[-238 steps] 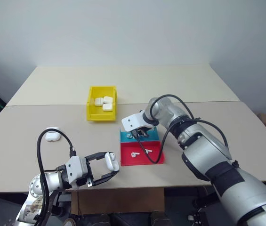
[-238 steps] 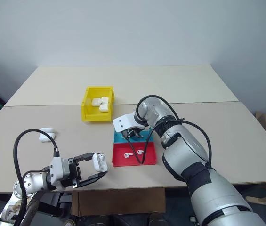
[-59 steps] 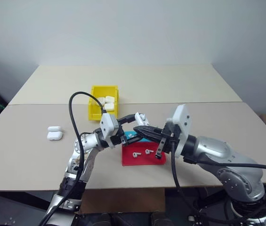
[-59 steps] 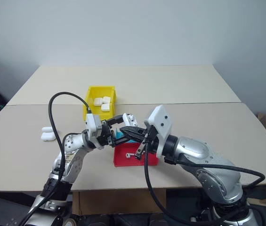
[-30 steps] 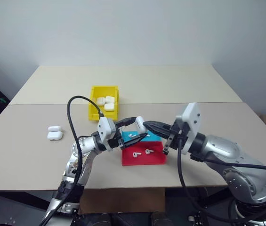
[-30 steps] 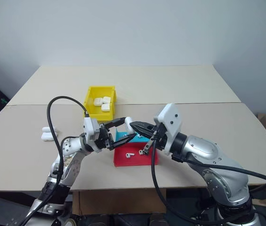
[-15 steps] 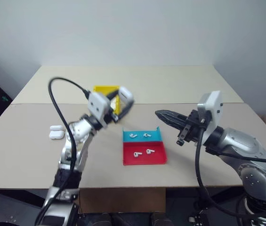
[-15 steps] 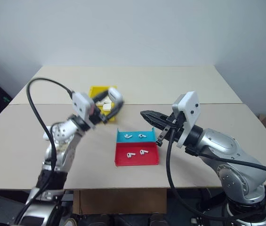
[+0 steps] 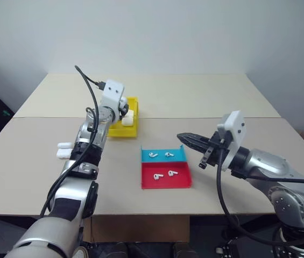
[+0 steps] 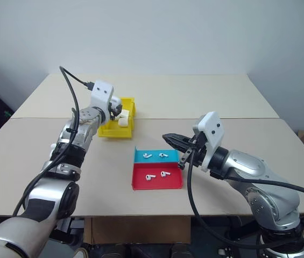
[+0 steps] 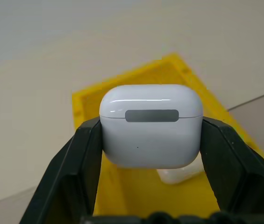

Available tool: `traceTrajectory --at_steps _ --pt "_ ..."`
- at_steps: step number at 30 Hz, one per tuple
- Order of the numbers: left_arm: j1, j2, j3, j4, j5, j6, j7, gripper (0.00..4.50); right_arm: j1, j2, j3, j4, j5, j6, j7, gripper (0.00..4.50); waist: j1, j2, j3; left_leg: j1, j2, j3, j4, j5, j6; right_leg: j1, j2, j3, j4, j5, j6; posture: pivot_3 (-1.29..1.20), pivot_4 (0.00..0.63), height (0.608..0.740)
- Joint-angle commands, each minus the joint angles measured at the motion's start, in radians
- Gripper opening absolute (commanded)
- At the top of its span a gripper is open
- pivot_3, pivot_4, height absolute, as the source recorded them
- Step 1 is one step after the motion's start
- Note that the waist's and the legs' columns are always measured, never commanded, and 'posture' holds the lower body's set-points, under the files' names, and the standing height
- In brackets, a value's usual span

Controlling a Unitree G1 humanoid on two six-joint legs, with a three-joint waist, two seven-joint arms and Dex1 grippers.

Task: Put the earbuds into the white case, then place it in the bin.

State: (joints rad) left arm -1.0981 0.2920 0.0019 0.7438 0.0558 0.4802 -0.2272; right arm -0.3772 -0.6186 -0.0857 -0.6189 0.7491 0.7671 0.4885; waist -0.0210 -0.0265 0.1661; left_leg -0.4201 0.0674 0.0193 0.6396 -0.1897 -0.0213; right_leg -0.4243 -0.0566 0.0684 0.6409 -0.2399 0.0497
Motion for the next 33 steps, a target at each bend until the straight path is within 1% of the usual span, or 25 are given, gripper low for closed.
traceTrajectory --at_steps 1,2,4,5,7,8,10,13,15,17,19,20,21,23,26,28,30,31,33 --pt "-0.039 -0.007 0.011 0.039 -0.017 -0.029 -0.017 2.79 0.015 -0.014 -0.006 -0.04 -0.017 -0.005 -0.009 0.03 0.002 0.0 0.0 -0.001 0.0 0.0 0.0 0.0 0.0 -0.001 0.0 0.0 0.0 0.0 -0.001 0.0 0.15 0.74" --pt "-0.041 -0.008 0.008 0.052 -0.013 -0.041 -0.014 2.79 0.018 -0.015 -0.004 -0.042 -0.021 -0.004 -0.011 0.03 0.004 0.0 0.0 -0.002 0.0 0.0 0.0 0.0 0.0 -0.001 0.0 0.0 0.0 0.002 -0.003 0.0 0.15 0.74" --pt "-0.047 -0.011 0.017 0.073 -0.02 -0.049 -0.01 3.5 0.025 -0.015 -0.001 -0.049 -0.027 -0.001 -0.013 0.0 0.004 0.0 0.0 -0.002 0.0 0.0 0.0 0.0 0.0 -0.001 0.0 0.0 0.0 0.003 -0.005 0.0 0.15 0.74" --pt "-0.05 -0.012 0.023 0.079 -0.026 -0.049 -0.009 3.65 0.029 -0.016 0.0 -0.052 -0.03 -0.001 -0.013 0.0 0.004 0.0 0.0 -0.002 0.0 0.0 0.0 0.0 0.0 -0.001 0.0 0.0 0.0 0.003 -0.005 0.0 0.15 0.74" --pt "-0.054 -0.011 0.019 0.086 -0.02 -0.064 0.0 4.29 0.031 -0.017 0.005 -0.054 -0.035 0.001 -0.015 0.0 0.004 0.0 0.0 -0.001 0.0 0.0 0.0 0.0 0.0 -0.001 0.0 0.0 0.0 0.003 -0.005 0.0 0.15 0.74" --pt "-0.054 -0.01 0.017 0.085 -0.016 -0.074 0.003 4.45 0.033 -0.019 0.009 -0.056 -0.041 0.001 -0.016 0.0 0.004 0.0 0.0 -0.001 0.0 0.0 0.0 0.0 0.0 -0.001 0.0 0.0 0.0 0.003 -0.005 0.0 0.15 0.74" --pt "-0.055 -0.009 0.014 0.078 -0.015 -0.083 0.0 4.45 0.037 -0.02 0.016 -0.056 -0.05 0.001 -0.015 0.0 0.004 0.0 0.0 -0.001 0.0 0.0 0.0 0.0 0.0 -0.001 0.0 0.0 0.0 0.003 -0.005 0.0 0.15 0.74" --pt "-0.035 -0.002 0.019 0.017 -0.035 -0.092 -0.038 4.45 0.041 -0.024 0.024 -0.058 -0.061 -0.003 -0.013 0.0 0.004 0.0 0.0 -0.001 0.0 0.0 0.0 0.0 0.0 -0.001 0.0 0.0 0.0 0.003 -0.005 0.0 0.15 0.74" --pt "-0.005 -0.011 0.064 -0.087 -0.101 -0.087 -0.08 4.45 0.044 -0.026 0.026 -0.061 -0.067 -0.002 -0.011 0.0 0.004 0.0 0.0 -0.002 0.0 0.0 0.0 0.0 0.0 -0.001 0.0 0.0 0.0 0.003 -0.005 0.0 0.15 0.74" --pt "0.043 -0.025 0.101 -0.206 -0.146 -0.101 -0.081 4.45 0.047 -0.029 0.025 -0.063 -0.069 -0.002 -0.01 0.0 0.004 0.0 0.0 -0.002 0.0 0.0 0.0 0.0 0.0 -0.001 0.0 0.0 0.0 0.004 -0.006 0.0 0.15 0.74" --pt "0.103 -0.008 0.089 -0.346 -0.162 -0.043 -0.111 4.45 0.049 -0.037 0.019 -0.066 -0.071 -0.003 -0.005 0.0 0.003 0.0 0.0 -0.002 0.0 0.0 0.0 0.0 0.0 -0.001 -0.001 0.0 0.0 0.004 -0.006 0.0 0.15 0.74" --pt "0.148 0.003 0.095 -0.414 -0.184 -0.056 -0.142 4.45 0.052 -0.044 0.013 -0.067 -0.07 -0.004 0.0 0.0 0.002 0.0 0.0 -0.001 0.0 0.0 0.0 0.0 0.0 -0.001 -0.001 0.0 0.001 0.004 -0.006 0.0 0.15 0.74" --pt "0.19 0.02 0.107 -0.468 -0.217 -0.066 -0.192 4.45 0.055 -0.054 0.007 -0.068 -0.07 -0.006 0.008 0.0 0.001 0.0 0.0 -0.001 0.0 0.0 0.0 0.0 0.0 -0.001 -0.001 0.0 0.001 0.004 -0.006 0.0 0.15 0.74" --pt "0.269 0.081 0.115 -0.575 -0.291 -0.029 -0.319 4.45 0.069 -0.095 -0.006 -0.067 -0.079 -0.014 0.044 0.0 -0.005 0.0 0.0 0.001 0.0 0.0 0.0 0.0 0.0 0.0 -0.001 0.0 0.002 0.004 -0.007 0.0 0.15 0.74" --pt "0.422 0.209 0.121 -0.73 -0.372 -0.004 -0.492 4.45 0.122 -0.205 -0.03 -0.061 -0.119 -0.059 0.147 0.0 -0.014 0.0 0.0 0.002 0.0 0.0 0.0 0.001 -0.001 0.0 -0.001 0.0 0.003 0.004 -0.007 0.0 0.15 0.74" --pt "0.547 0.312 0.152 -0.831 -0.451 0.003 -0.636 4.45 0.179 -0.278 -0.065 -0.043 -0.155 -0.126 0.24 0.0 -0.017 0.0 0.0 0.003 0.0 0.001 0.0 0.001 -0.001 0.001 -0.001 0.0 0.002 0.004 -0.007 0.0 0.15 0.74" --pt "0.669 0.404 0.197 -0.904 -0.524 -0.02 -0.773 4.45 0.228 -0.327 -0.108 -0.012 -0.187 -0.214 0.328 0.0 -0.021 0.0 0.0 0.003 0.0 0.001 0.0 0.0 -0.001 0.001 -0.001 0.0 0.002 0.003 -0.007 0.0 0.15 0.74" --pt "0.727 0.449 0.229 -0.922 -0.56 -0.018 -0.835 4.45 0.247 -0.351 -0.133 0.013 -0.202 -0.26 0.376 0.0 -0.021 0.0 0.0 0.003 0.001 0.001 0.0 0.0 -0.001 0.001 -0.001 0.0 0.001 0.003 -0.007 0.0 0.15 0.74" --pt "0.818 0.519 0.276 -0.94 -0.589 -0.03 -0.911 4.45 0.277 -0.386 -0.182 0.055 -0.225 -0.345 0.46 0.0 -0.021 0.0 0.0 0.004 0.001 0.002 0.0 0.0 -0.001 0.001 -0.001 0.0 0.001 0.001 -0.004 0.0 0.15 0.74"
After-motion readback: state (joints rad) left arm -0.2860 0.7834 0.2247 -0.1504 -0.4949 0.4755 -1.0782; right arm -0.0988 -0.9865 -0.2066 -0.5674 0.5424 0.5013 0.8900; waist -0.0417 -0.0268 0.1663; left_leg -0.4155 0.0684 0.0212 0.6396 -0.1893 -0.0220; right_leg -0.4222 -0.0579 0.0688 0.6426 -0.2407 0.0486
